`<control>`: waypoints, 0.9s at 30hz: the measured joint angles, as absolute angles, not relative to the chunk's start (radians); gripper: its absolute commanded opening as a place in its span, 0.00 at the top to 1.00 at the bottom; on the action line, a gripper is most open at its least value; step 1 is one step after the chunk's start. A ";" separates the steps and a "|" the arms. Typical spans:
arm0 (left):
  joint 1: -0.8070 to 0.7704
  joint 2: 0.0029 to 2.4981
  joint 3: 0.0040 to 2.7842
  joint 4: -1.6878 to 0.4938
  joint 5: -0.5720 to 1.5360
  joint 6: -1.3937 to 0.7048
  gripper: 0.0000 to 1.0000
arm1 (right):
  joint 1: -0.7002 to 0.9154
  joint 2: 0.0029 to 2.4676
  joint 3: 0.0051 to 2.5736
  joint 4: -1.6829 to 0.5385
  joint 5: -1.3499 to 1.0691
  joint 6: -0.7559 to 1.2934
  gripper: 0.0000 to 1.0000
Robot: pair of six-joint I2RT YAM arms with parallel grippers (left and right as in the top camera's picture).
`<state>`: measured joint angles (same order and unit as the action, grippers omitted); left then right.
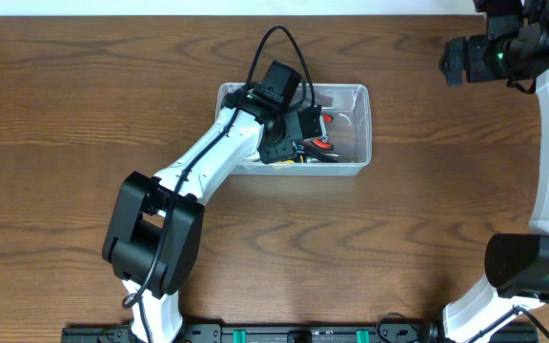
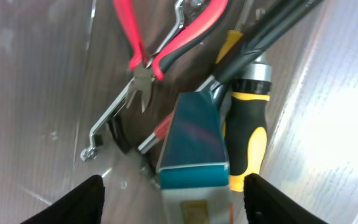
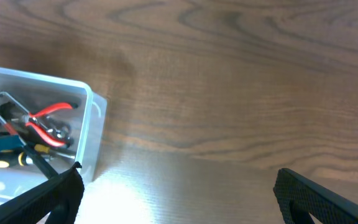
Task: Pack container
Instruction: 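Carry the blue-white box into the container with the left gripper, then open the left gripper and lift it out of the container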
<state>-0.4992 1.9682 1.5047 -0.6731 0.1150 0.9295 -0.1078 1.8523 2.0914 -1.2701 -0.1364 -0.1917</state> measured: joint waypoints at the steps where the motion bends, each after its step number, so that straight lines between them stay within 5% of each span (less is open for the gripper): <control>1: -0.499 1.966 1.505 -0.673 0.109 0.923 0.30 | -0.108 1.852 2.091 -1.265 -0.137 -0.192 0.01; 7: -0.491 1.859 1.505 -0.654 0.051 0.881 0.13 | -0.108 1.852 2.091 -1.242 -0.139 -0.191 0.01; 9: -0.478 1.785 1.506 -0.646 0.033 0.839 0.01 | -0.108 1.852 2.091 -1.216 -0.140 -0.192 0.01; 17: -0.318 1.536 1.546 -0.738 -0.001 0.503 0.02 | -0.100 1.852 2.091 -1.063 -0.142 -0.199 0.01; 27: -0.093 1.468 1.544 -0.915 -0.009 0.238 0.02 | -0.073 1.852 2.091 -1.178 -0.149 -0.185 0.01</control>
